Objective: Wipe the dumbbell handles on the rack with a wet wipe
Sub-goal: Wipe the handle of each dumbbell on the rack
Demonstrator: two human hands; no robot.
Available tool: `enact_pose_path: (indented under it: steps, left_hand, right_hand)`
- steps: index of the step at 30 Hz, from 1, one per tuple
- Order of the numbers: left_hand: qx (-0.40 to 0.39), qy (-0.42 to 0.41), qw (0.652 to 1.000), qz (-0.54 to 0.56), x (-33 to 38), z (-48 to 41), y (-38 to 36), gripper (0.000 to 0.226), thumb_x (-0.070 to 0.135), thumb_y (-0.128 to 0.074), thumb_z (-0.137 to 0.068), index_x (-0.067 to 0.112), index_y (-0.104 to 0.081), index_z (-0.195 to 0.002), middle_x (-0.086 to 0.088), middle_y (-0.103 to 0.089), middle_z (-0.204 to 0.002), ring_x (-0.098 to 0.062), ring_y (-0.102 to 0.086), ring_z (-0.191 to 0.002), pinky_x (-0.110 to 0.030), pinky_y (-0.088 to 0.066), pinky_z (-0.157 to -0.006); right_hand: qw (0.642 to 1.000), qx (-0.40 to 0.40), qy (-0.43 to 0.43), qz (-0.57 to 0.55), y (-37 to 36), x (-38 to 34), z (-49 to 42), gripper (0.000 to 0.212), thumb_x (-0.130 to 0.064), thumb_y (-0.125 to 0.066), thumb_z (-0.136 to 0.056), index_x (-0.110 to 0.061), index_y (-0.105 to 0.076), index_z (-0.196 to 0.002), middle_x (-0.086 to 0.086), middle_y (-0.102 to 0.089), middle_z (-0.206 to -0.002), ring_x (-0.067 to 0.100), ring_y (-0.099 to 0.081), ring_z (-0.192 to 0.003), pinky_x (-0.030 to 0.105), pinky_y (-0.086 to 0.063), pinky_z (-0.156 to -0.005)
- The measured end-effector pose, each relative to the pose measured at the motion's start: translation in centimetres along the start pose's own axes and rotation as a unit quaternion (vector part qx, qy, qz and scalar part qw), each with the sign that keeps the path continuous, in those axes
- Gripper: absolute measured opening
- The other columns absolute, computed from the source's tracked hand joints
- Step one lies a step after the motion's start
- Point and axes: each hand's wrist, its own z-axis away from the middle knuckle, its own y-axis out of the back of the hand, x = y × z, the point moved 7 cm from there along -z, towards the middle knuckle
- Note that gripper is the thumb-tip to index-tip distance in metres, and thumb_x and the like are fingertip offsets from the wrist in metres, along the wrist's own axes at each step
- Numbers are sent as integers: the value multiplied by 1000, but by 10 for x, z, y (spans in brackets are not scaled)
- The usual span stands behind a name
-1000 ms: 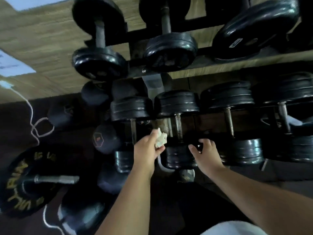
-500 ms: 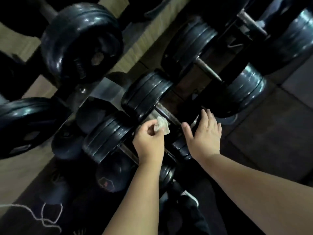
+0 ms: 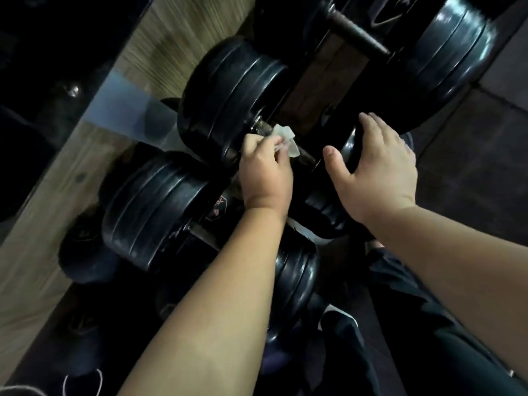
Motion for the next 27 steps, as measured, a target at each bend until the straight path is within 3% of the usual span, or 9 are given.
enact_pose_path:
  steps: [4,9,11,14,19,21,23,24,27]
  left_hand:
    - [58,51,996,52,0,3,4,14,13,-84,-81,7,-82,-93,-12,-70,-87,-19,-65,-73,2,-35,-73]
    - [143,76,986,46,-7,-1,8,17,0,-77,-77,6,-82,-92,-13,-72,-85,-27,-70,-75,0,-36,-75]
    - [115,88,988,50,-8,0,4,21,-1,-73,-81,5,-81,-99,-13,-70,-92,-25,-69,-80,2,-37,-77]
    - [70,77,994,34,-2,2,-2,20,3,-72,-87,7,-81,-105,-11,-67,-96,-14,-59,-78,-9,-43,-76]
    - [31,99,993,53,2,-2,-3,14,14,-76,-92,10,-82,-103,-3,-62,-95,0,-49,-70,3,-38,-74]
    - [-5,105,993,47,5,-5,-8,14,10,-75,-91,12,-82,-102,-3,-62,-100,1,-56,-73,-6,-48,-78]
    - [-50,76,995,30,11,-5,-16,12,11,-73,-89,14,-82,-96,-4,-63,-100,-16,-66,-78,-32,-60,-80]
    - [-66,44,997,19,15,-4,-19,12,12,-72,-87,14,-82,-94,-6,-64,-97,-23,-67,-78,-39,-61,-76]
    - [-88,-23,996,-6,13,-5,-19,15,15,-71,-87,11,-82,-96,-9,-66,-91,-27,-68,-75,-42,-61,-70]
  right_hand:
    - [1000,5,1,-10,3,-1,0,79,-64,-42,-91,-16,-35,-152,5,-36,-159,23,-31,-148,47,-24,-121]
    - [1000,7,2,2,0,0,-1,82,-65,-40,-88,-12,-39,-150,7,-40,-157,24,-34,-147,49,-26,-120]
    - [1000,7,7,-3,0,-1,-1,83,-66,-40,-87,-11,-40,-150,8,-41,-157,24,-35,-146,50,-28,-119]
    - [1000,10,9,2,-1,0,-1,82,-65,-41,-88,-10,-41,-149,9,-42,-156,25,-36,-146,49,-29,-118]
    - [1000,7,6,-2,0,-1,-1,82,-65,-39,-88,-10,-41,-149,8,-42,-156,25,-36,-146,50,-28,-118]
    - [1000,7,6,-1,0,-1,0,82,-65,-40,-88,-10,-41,-149,8,-41,-156,24,-36,-146,50,-28,-118]
    - [1000,6,7,1,-1,-1,0,82,-65,-39,-88,-10,-41,-149,8,-41,-156,24,-36,-146,50,-29,-118]
    - [1000,6,7,1,-1,-1,0,82,-65,-39,-88,-10,-40,-149,8,-41,-157,24,-36,-146,50,-29,-118]
    - [1000,10,7,-5,-1,-1,0,81,-64,-40,-88,-9,-41,-148,8,-42,-156,25,-37,-145,51,-29,-118]
